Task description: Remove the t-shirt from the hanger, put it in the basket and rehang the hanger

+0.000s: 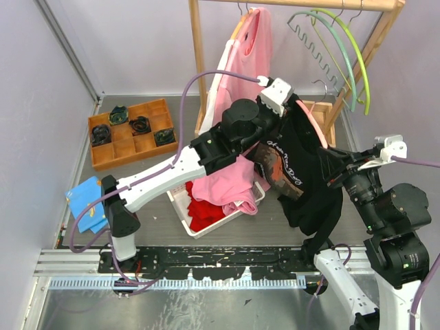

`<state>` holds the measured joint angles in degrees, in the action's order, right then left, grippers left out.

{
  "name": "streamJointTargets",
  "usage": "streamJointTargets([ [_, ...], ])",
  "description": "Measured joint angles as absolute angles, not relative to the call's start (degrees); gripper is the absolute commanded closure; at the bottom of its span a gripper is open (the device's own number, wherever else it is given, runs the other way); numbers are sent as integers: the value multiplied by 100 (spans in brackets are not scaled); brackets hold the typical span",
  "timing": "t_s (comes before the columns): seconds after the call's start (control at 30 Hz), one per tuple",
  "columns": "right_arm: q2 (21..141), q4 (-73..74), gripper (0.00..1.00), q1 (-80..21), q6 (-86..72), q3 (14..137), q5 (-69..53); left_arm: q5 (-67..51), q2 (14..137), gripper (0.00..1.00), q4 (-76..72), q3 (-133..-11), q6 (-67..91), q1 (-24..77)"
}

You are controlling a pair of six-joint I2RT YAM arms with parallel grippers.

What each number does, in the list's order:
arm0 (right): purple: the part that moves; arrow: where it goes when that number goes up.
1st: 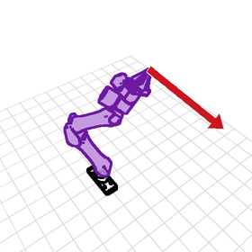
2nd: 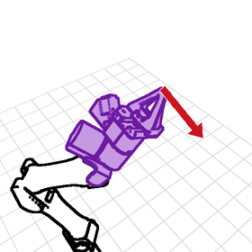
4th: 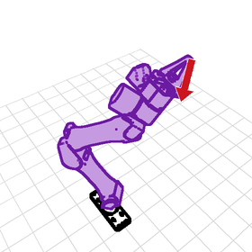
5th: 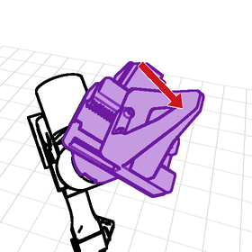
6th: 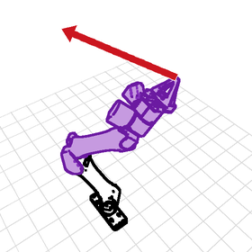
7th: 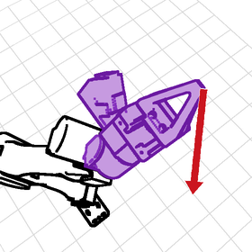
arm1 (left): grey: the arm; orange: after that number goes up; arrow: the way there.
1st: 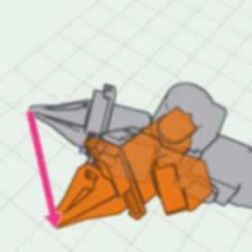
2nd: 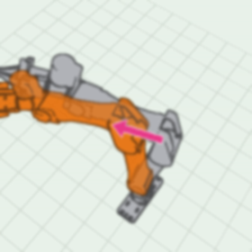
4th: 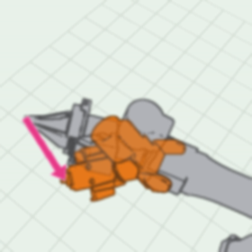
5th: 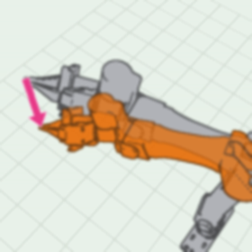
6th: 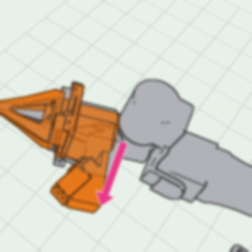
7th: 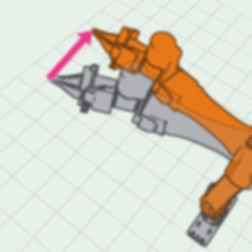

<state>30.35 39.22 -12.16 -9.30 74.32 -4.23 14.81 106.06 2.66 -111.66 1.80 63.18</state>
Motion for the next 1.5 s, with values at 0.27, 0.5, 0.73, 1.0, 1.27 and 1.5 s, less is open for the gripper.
streamJointTargets([
  [0.27,2976,3885,100,-1208,-945,7205,-397,440,9854,100,388,-10512,202,6541],
  [0.5,2950,3828,99,-1208,-963,7144,-395,97,9369,22,419,-10263,102,6910],
  [0.73,2950,3830,99,-1188,-963,7140,-338,648,9225,2,311,-9918,-32,6914],
  [1.0,2936,3835,99,-1186,-961,7131,-368,843,9223,2,-263,-9839,-613,6914],
  [1.27,2873,3863,99,-1166,-963,7096,-460,753,9703,8,-373,-10680,-766,6838],
  [1.5,2832,3883,99,-1109,-963,7091,-576,740,10186,18,-309,-11142,-709,6753],
])
